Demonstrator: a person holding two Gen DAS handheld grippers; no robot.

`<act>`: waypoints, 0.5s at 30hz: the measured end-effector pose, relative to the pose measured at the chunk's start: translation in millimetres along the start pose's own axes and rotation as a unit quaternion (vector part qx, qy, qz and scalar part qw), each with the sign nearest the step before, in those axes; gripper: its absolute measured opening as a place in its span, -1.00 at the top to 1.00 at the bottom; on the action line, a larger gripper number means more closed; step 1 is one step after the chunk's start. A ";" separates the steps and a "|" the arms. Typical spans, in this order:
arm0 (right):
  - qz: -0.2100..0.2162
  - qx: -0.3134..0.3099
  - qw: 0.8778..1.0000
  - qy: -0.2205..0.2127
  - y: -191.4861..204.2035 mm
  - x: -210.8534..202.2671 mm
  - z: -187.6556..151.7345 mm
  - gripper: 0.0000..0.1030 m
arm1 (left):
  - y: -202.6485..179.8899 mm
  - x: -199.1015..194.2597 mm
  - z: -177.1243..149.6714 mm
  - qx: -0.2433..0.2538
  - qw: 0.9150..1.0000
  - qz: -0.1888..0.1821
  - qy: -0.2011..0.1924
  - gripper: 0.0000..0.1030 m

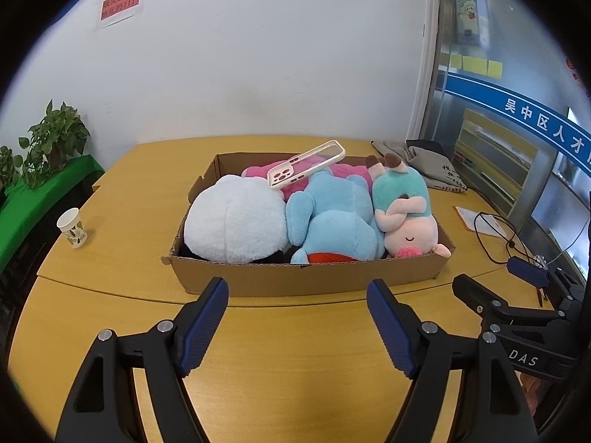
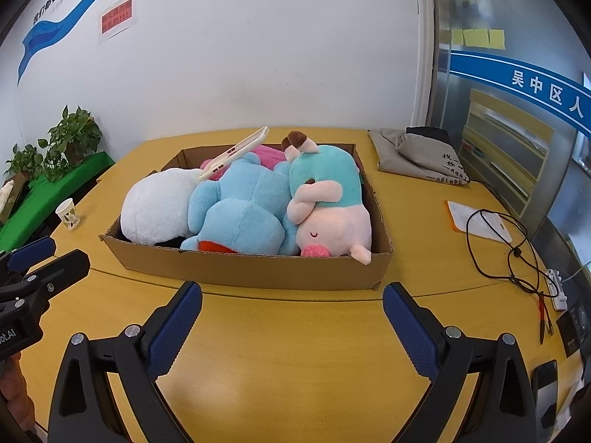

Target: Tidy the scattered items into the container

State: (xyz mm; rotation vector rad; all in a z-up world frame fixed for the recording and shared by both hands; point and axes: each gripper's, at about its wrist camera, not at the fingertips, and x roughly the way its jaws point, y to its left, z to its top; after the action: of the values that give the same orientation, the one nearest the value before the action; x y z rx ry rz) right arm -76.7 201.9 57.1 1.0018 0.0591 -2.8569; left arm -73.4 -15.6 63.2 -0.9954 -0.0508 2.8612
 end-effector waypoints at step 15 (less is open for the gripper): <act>-0.012 -0.015 1.000 0.001 5.6 9.2 -2.6 -0.95 | 6.1 13.0 -4.6 -0.007 1.000 0.022 0.021 -0.50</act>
State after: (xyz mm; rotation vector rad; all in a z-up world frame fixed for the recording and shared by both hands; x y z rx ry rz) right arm -81.5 195.6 49.4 1.0051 0.1150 -2.8666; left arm -81.3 -20.2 51.1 -1.0712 -0.0450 2.8832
